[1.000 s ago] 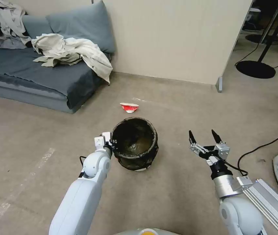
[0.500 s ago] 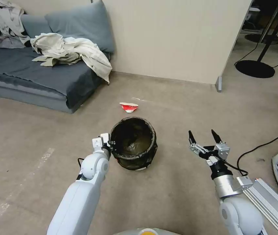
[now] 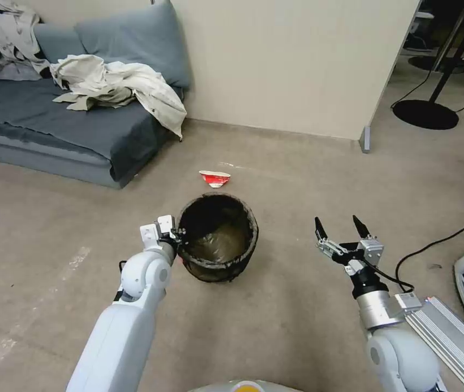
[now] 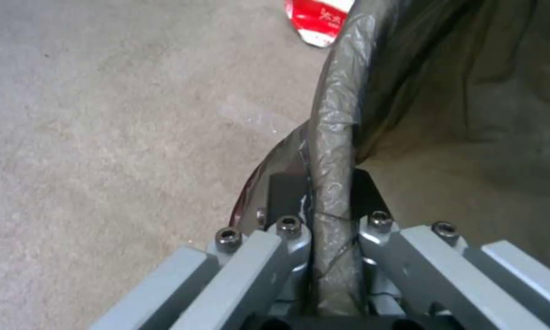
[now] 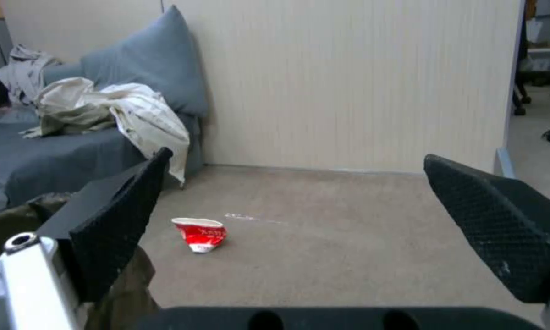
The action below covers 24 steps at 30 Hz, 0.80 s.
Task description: Pick up the trash can from the floor.
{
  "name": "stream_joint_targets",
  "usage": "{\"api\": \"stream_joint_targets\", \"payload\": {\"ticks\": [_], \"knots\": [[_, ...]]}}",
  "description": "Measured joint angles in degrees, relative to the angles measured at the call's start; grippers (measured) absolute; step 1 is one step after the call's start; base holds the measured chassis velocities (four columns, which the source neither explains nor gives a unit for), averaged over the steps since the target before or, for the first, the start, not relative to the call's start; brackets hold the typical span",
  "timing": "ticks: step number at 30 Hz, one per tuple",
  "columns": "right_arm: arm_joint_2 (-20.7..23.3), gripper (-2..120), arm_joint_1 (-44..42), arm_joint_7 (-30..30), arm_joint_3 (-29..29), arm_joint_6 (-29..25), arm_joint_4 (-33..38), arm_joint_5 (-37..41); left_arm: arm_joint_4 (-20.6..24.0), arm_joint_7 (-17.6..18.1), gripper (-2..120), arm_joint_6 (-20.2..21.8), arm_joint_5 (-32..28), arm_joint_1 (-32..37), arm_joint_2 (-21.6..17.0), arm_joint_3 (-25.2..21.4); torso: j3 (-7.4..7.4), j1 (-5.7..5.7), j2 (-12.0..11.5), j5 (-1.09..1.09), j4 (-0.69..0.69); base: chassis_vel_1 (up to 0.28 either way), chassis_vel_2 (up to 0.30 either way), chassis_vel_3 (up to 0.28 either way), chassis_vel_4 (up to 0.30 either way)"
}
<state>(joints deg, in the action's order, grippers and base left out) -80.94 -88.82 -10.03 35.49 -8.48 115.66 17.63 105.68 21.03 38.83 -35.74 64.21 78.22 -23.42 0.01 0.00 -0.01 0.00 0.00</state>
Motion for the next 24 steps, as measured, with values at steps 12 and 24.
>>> {"api": "stream_joint_targets", "payload": {"ticks": [12,24], "knots": [[0.07,100,0.07,0.01,-0.17,0.16,0.0,-0.03,7.5,0.54,1,2.14,-6.02,2.77,-2.22,-2.72,-0.01,0.0,0.0,0.0,0.0,0.0,0.0,0.0,0.0],[0.2,100,-0.01,0.02,-0.17,0.16,0.14,-0.03,10.34,0.25,1,2.87,-7.37,5.17,-3.44,-3.94,-0.01,0.0,0.0,0.0,0.0,0.0,0.0,0.0,0.0]]}}
